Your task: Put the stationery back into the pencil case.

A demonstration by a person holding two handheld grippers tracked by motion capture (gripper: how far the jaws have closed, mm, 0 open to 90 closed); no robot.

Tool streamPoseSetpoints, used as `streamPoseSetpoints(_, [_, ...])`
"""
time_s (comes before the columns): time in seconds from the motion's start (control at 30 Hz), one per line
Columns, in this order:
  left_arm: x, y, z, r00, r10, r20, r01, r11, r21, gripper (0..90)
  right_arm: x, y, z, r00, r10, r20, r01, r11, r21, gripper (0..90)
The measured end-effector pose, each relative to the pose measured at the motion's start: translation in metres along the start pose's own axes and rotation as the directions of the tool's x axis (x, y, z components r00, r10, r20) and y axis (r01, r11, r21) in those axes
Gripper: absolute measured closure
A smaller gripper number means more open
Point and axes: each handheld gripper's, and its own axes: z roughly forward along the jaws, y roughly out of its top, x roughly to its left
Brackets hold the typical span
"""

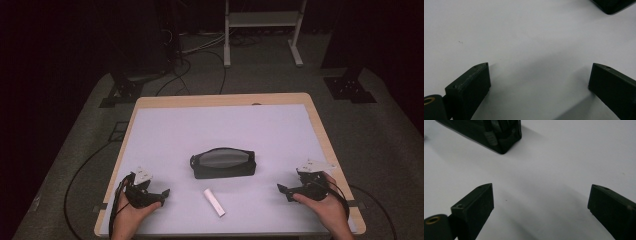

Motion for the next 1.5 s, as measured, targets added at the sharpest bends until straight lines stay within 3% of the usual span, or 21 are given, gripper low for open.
streamPoseSetpoints(0.37, [0.000, 0.000, 0.000, 1.0000, 0.000, 0.000, 0.000, 1.0000, 0.000, 3.1, 0.020, 0.013, 0.005, 0.9986, -0.030, -0.043, 0.030, 1.000, -0.008, 6.7])
streamPoseSetpoints(0.43, [0.000, 0.000, 0.000, 1.0000, 0.001, 0.000, -0.001, 1.0000, -0.001, 3.1, 0.026, 0.018, 0.006, 0.9977, -0.047, -0.049, 0.046, 0.999, -0.023, 14.2])
streamPoseSetpoints(0.6, [0.000, 0.000, 0.000, 1.0000, 0.000, 0.000, 0.000, 1.0000, -0.001, 3.1, 0.032, 0.022, 0.008, 0.9970, -0.045, -0.064, 0.043, 0.999, -0.022, 15.5])
streamPoseSetpoints(0.73, [0.000, 0.000, 0.000, 1.0000, 0.000, 0.000, 0.000, 1.0000, 0.000, 3.1, 0.040, 0.027, 0.010, 0.9945, -0.062, -0.085, 0.060, 0.998, -0.023, 21.9])
streamPoseSetpoints(1.03, [0.000, 0.000, 0.000, 1.0000, 0.000, 0.000, 0.000, 1.0000, 0.000, 3.1, 0.058, 0.038, 0.018, 0.9835, -0.120, -0.136, 0.120, 0.993, -0.008, 33.3])
streamPoseSetpoints(1.5, [0.000, 0.000, 0.000, 1.0000, 0.000, 0.001, 0.000, 1.0000, 0.000, 3.1, 0.082, 0.050, 0.033, 0.9704, -0.142, -0.196, 0.148, 0.989, 0.018, 38.0])
